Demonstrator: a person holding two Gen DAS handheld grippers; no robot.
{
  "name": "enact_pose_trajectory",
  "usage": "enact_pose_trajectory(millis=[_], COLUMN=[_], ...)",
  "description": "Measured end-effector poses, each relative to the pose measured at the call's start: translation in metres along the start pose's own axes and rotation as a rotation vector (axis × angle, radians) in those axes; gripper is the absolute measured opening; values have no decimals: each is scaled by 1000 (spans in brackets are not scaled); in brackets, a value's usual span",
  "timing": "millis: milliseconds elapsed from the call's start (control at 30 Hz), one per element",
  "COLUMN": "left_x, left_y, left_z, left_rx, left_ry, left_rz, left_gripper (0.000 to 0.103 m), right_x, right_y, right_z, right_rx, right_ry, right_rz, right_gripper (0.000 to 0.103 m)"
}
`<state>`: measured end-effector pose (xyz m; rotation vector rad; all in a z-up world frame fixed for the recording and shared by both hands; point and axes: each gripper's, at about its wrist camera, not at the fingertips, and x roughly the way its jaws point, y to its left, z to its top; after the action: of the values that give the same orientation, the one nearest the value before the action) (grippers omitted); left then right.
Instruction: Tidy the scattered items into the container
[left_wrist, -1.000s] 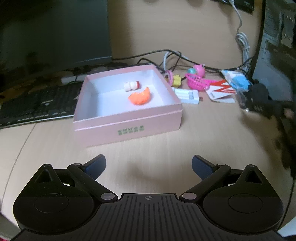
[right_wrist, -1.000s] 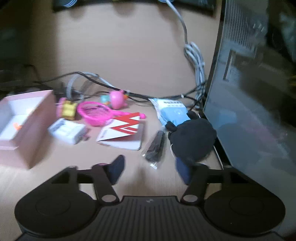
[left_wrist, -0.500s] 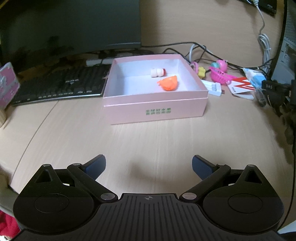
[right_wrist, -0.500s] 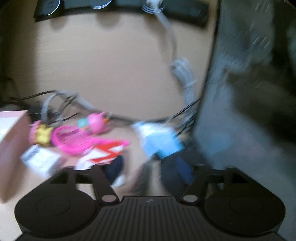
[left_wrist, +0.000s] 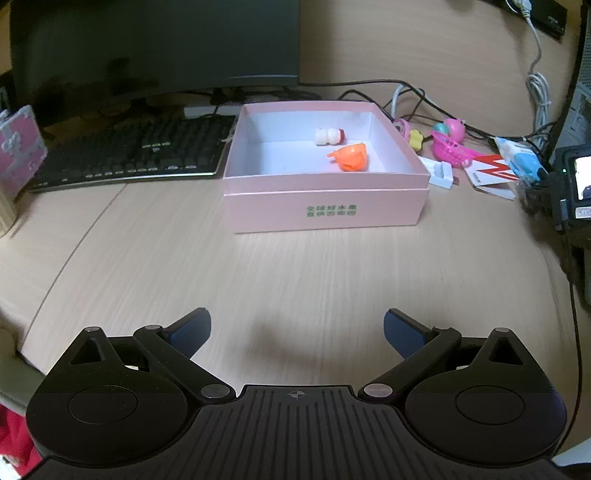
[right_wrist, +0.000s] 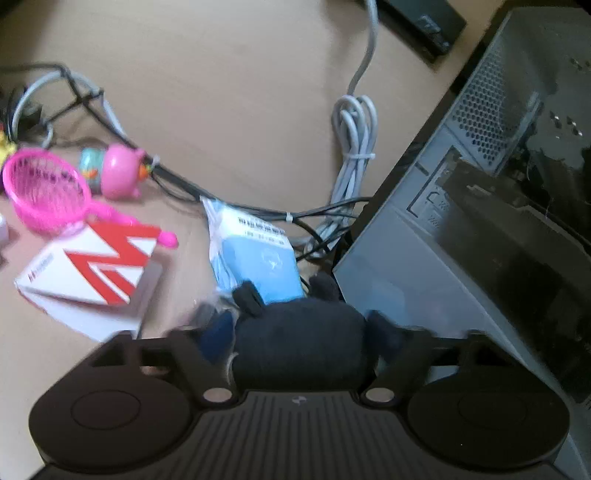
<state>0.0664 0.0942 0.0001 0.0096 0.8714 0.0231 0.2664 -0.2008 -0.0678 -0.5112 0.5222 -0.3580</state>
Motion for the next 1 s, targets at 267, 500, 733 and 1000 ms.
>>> enact_pose_trajectory(millis=[267,500,733,1000], left_x=[7,18,26,33], left_y=[-13,-36,-54,-54], left_z=[8,13,10,12], left_rx=[62,169,284,267], left_ry=[-10,2,28,49], left_rz=[-75,-198,-253,-229], left_gripper=[102,102,102,102], right_x=[-59,-167,-215,-187], right_y=[-43,-77,-47,-93], right_z=[-2,-11,-44,-28], right_rx=[173,306,163,346], right_ry=[-29,-57,-82,-114], right_rz=[105,570,789,723], right_gripper=[63,63,67,99])
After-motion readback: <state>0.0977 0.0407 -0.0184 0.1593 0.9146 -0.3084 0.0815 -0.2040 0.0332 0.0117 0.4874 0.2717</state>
